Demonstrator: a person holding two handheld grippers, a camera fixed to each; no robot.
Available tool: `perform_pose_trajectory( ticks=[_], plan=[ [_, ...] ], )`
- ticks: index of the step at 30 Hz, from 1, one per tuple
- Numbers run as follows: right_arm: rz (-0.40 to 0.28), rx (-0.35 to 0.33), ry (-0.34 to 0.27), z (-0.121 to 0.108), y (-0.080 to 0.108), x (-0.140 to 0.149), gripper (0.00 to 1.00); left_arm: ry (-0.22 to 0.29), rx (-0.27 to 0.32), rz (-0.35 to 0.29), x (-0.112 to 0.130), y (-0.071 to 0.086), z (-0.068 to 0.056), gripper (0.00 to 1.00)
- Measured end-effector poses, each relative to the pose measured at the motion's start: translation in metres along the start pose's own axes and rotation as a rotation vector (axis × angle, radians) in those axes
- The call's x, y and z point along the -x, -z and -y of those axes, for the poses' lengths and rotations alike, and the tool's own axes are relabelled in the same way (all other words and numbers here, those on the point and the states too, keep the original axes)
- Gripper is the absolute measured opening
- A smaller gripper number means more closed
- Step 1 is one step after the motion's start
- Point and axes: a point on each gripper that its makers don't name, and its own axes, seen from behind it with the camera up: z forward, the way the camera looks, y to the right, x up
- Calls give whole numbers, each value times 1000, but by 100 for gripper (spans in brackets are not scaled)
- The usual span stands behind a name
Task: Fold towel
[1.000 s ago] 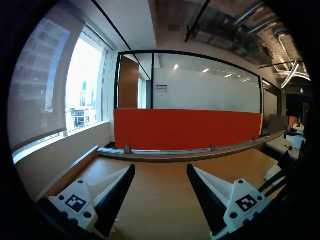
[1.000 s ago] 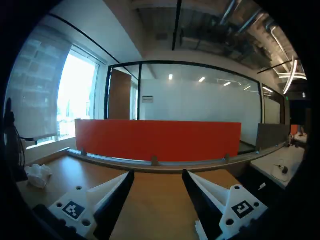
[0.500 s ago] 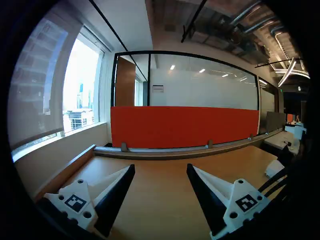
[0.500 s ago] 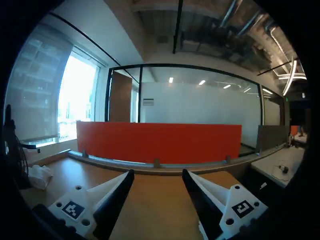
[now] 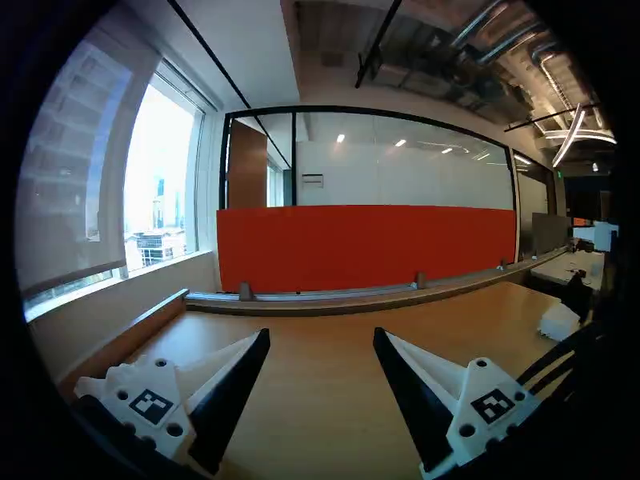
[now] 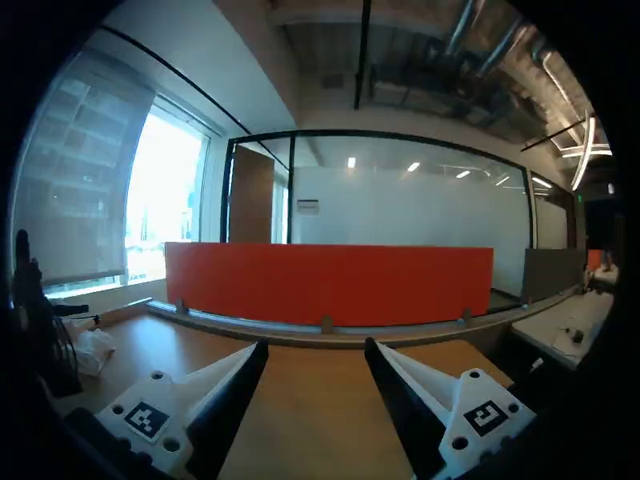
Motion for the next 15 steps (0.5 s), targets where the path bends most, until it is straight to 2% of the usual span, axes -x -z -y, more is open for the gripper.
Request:
perform_pose_trajectory(
  ticks=[15],
  plan=[
    [-1,-17,-29,0,-5,11,93,6,-52,-13,40,-1,9,96]
  ],
)
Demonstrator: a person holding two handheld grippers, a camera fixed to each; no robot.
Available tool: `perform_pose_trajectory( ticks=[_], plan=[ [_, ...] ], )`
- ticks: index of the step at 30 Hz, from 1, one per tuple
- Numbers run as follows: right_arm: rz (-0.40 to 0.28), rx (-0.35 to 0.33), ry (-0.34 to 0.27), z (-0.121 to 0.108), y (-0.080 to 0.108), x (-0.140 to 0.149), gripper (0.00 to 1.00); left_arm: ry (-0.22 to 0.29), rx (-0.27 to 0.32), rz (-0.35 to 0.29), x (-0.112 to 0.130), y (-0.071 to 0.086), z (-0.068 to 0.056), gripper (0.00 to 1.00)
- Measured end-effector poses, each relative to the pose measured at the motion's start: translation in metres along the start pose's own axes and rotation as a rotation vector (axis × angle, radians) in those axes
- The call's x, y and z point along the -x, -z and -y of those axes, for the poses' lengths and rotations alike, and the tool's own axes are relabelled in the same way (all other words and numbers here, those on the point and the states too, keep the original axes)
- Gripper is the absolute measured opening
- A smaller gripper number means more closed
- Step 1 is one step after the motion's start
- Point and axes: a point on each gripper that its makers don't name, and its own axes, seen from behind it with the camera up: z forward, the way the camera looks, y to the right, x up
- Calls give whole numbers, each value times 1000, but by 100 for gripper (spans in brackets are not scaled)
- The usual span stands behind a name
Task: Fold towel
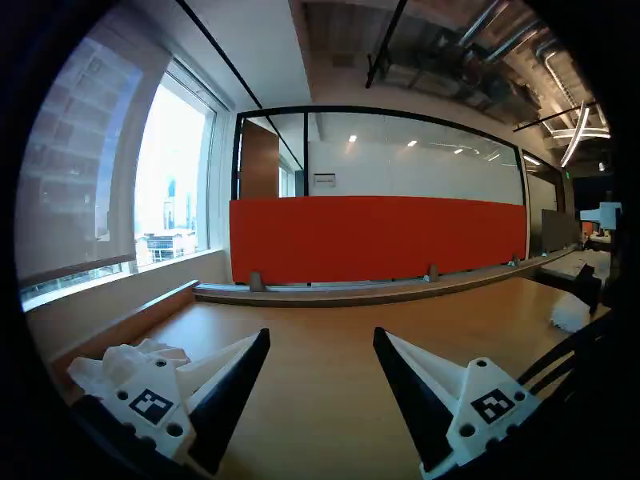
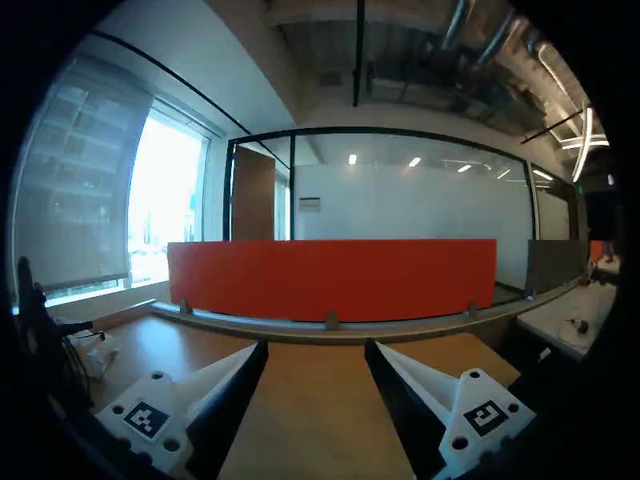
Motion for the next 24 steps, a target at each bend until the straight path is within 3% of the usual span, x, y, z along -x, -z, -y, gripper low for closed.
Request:
perform_pose_trajectory(
  ticks=[15,24],
  plan=[
    [-12,-23,13,2,-7,13,93,17,-23,-17,32,0,-5,96],
    [-10,-22,19,-1,-9,23,93,21,-52,-20,50,1,2,96]
  ],
)
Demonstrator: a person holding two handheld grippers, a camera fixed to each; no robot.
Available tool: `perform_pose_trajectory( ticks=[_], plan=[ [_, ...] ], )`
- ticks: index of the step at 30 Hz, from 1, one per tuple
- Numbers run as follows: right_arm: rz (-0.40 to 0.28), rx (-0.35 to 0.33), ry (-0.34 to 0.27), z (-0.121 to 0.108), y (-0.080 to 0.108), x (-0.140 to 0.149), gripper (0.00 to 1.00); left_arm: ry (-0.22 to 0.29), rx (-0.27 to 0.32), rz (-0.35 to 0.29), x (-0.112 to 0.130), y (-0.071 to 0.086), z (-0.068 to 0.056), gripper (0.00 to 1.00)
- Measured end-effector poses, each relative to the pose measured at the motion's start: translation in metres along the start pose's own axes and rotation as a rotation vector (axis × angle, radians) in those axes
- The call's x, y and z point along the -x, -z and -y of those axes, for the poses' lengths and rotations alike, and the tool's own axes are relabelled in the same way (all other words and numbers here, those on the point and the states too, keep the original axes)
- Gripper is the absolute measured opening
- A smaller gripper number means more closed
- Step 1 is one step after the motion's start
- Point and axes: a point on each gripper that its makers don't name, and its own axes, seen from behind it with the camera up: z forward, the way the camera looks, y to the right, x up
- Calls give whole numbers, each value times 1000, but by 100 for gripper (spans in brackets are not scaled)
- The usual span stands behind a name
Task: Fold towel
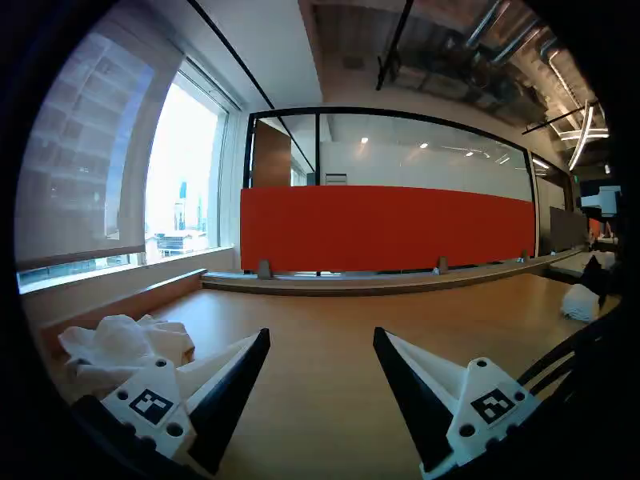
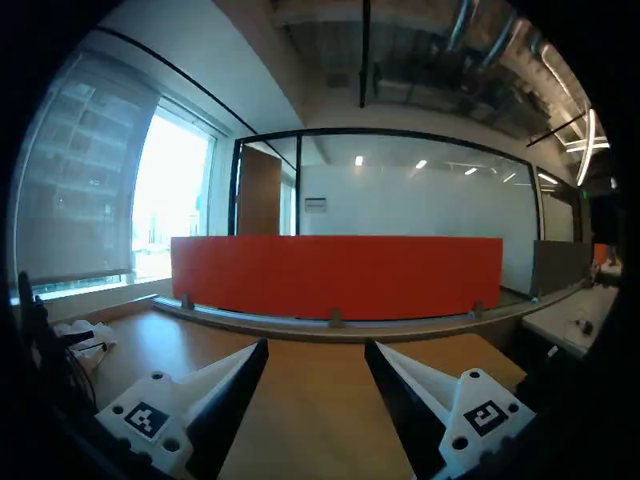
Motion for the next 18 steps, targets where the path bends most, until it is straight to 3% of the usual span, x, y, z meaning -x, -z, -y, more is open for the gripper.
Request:
perform_pose_trajectory(
  ticks=[18],
  plan=[
    [-4,3,3,0,-1,3,93,25,-18,-12,12,5,7,96]
  ],
)
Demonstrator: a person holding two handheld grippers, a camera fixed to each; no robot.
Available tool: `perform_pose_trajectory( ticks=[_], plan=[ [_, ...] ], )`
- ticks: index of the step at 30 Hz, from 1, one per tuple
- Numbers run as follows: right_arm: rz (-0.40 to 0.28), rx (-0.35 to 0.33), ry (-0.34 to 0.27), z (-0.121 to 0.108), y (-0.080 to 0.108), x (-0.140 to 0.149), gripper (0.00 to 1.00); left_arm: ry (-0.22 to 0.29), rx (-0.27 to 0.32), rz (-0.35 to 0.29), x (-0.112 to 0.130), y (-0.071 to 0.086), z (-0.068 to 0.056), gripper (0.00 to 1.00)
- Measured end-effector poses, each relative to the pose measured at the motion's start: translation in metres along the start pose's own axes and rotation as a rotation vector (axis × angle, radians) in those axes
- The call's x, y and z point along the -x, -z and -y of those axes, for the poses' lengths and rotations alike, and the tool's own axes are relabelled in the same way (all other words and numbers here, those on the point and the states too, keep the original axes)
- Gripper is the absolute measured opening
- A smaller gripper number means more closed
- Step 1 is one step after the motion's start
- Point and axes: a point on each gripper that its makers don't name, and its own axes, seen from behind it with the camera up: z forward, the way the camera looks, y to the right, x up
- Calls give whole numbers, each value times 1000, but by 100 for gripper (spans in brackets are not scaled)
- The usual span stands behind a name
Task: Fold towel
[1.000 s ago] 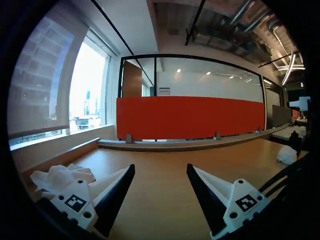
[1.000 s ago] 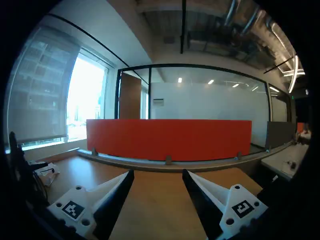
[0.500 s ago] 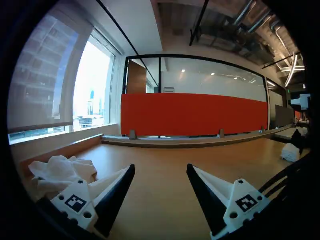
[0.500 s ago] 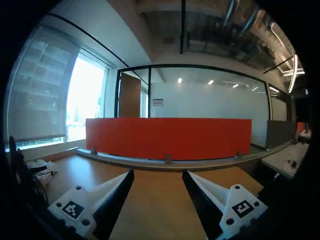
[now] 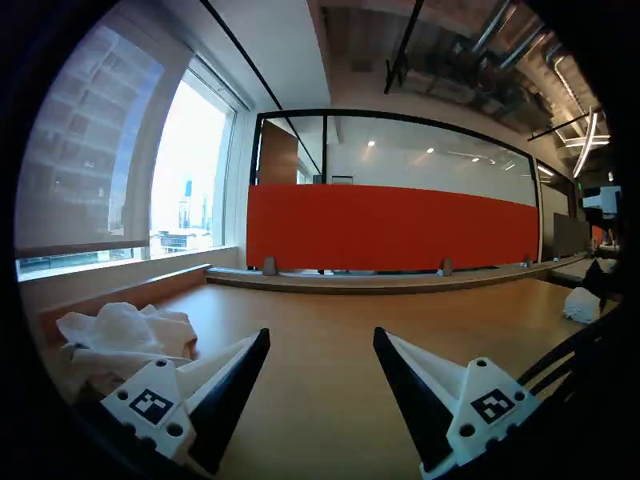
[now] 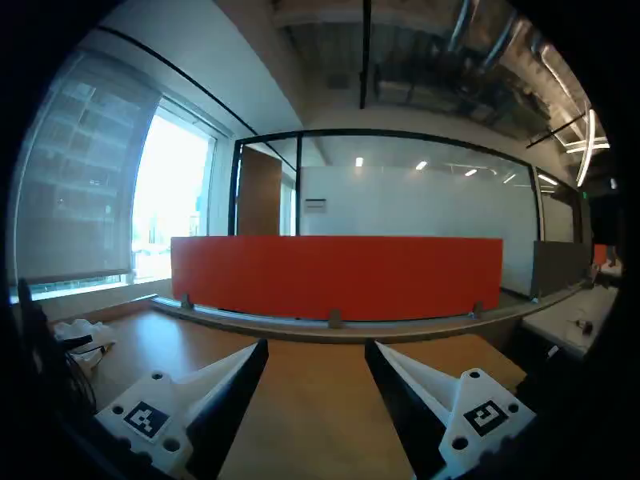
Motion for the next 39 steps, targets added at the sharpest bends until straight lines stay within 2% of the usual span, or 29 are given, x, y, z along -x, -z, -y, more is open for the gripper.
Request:
perform_pose_trajectory(
  ticks=[14,24,33,39],
  plan=[
    [-4,12,15,2,-5,1,94,-30,-5,-12,1,2,-2,96],
    [-34,65,42,-26,-5,-5,93,-33,-7,-11,0,2,-3,96],
    [-39,84,40,-40,-1,17,93,-36,-7,-10,1,2,-3,96],
    [-35,112,41,-51,3,48,93,-34,-7,-11,1,3,-3,96]
  ],
)
